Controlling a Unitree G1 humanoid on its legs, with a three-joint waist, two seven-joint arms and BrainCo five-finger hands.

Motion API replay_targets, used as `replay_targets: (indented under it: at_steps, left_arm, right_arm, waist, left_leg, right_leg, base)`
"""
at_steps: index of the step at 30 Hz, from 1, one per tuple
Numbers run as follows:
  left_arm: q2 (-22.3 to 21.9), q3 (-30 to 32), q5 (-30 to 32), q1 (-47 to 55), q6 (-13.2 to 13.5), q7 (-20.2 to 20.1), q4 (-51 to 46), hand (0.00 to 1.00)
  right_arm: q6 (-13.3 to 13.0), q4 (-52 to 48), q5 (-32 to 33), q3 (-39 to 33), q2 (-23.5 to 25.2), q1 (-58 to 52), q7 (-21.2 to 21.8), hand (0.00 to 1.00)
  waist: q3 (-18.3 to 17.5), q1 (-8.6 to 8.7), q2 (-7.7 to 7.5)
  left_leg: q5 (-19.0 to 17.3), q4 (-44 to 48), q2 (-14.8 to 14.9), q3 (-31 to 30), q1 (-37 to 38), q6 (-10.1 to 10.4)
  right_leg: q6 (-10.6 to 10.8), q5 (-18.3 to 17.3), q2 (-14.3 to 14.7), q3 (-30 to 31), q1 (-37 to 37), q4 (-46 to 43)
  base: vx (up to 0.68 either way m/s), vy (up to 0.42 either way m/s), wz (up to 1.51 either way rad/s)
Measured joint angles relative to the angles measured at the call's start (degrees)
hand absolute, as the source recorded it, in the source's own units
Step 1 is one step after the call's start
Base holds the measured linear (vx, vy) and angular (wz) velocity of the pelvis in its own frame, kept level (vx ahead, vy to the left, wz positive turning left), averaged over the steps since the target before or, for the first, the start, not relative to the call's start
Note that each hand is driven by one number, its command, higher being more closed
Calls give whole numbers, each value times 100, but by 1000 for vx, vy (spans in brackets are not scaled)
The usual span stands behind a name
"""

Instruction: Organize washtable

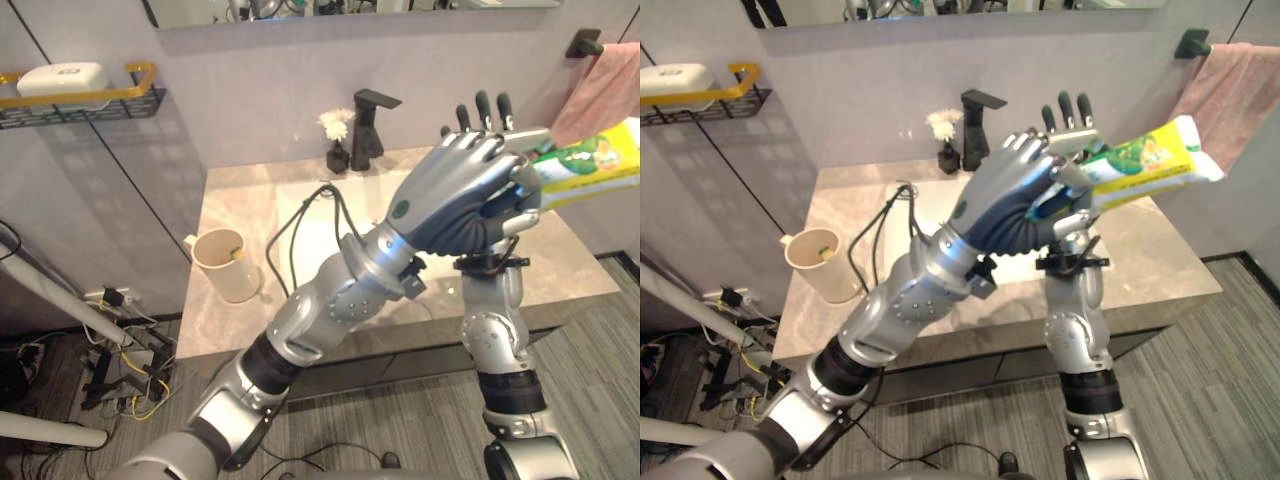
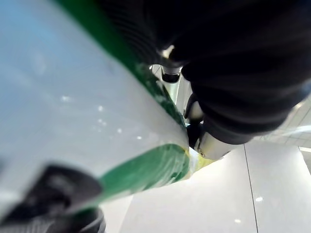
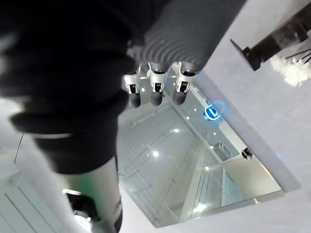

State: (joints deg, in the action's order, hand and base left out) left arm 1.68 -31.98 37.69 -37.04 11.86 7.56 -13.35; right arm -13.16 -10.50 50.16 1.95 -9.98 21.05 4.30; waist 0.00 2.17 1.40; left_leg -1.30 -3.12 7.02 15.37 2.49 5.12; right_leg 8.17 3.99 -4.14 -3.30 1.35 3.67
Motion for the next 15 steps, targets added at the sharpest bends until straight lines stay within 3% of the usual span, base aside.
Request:
replay_targets:
  at_steps: [15]
  left_arm:
    - [114, 5, -56, 91, 253, -8, -13, 100]
  right_arm:
    - [222, -526, 158, -70, -432, -563, 397, 0]
  waist:
    - [-30, 8, -67]
  left_leg:
    - [11, -5, -12, 27, 3, -17]
  right_leg:
    - [17, 59, -6, 21, -7, 54]
  base:
    - [-2, -1, -1]
